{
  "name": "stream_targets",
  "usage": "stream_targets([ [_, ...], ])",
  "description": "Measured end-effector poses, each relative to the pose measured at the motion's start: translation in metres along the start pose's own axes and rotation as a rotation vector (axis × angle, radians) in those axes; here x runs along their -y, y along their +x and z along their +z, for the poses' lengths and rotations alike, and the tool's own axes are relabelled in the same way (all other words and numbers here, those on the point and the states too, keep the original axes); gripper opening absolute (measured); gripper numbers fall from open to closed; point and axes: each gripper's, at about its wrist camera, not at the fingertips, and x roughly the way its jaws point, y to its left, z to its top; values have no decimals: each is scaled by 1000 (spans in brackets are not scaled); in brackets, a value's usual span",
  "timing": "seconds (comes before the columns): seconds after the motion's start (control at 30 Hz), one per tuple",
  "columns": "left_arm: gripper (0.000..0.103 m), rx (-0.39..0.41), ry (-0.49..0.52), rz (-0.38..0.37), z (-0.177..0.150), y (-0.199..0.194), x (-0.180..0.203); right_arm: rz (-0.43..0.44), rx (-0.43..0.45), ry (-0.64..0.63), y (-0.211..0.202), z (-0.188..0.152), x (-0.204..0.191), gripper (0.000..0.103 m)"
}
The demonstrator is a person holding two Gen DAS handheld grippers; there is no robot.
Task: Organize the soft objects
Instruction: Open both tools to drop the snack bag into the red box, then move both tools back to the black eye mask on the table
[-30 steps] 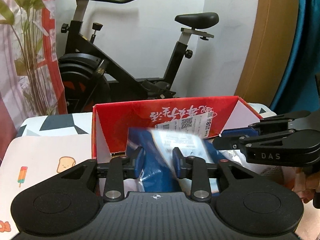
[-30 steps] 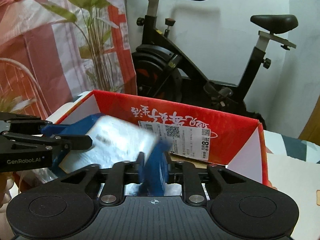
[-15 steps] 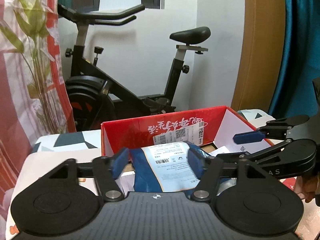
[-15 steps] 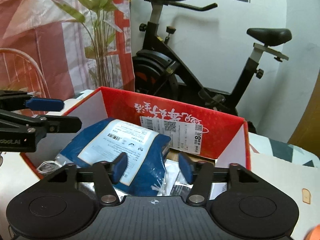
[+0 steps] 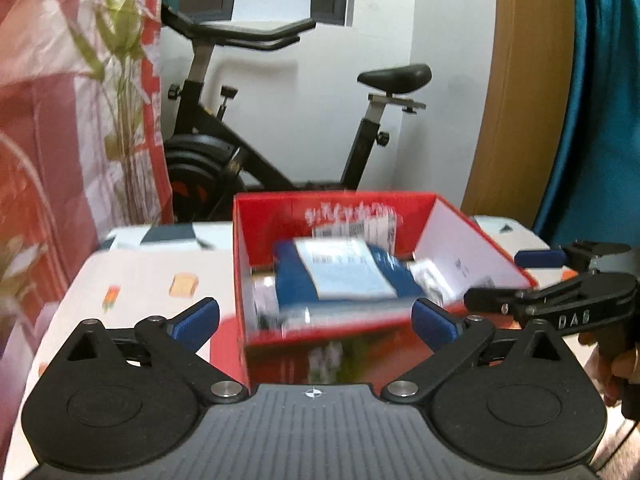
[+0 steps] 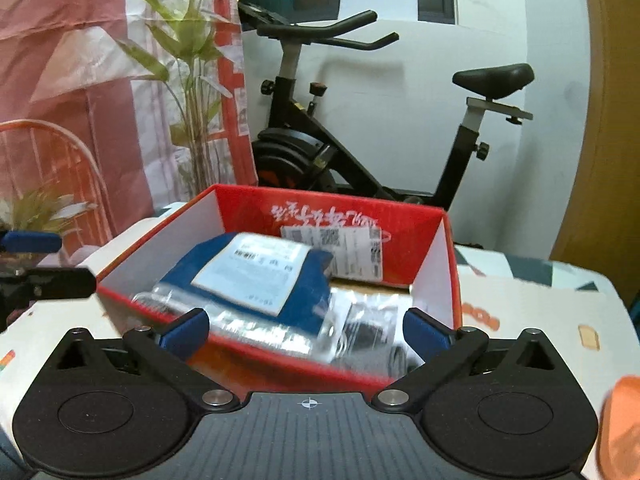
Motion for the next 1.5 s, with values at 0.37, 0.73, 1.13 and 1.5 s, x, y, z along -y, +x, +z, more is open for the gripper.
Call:
stream_targets([
  [0.37,103,-144,-97,-17,-89,-34,11,26,-25,48,-31,-68,-9,103],
  [0.73,103,-281,-226,-30,-134,-31,1,-18,-106,125,-39,-143,-17,103],
  [1.13,103,-383,-241,-41,-152,-15,7,11,-241,53,-22,-160,-28,103],
  [1.5,103,-404,-179,11,-157,-5,14,5,-255,-6,-19,-162,-36,103],
])
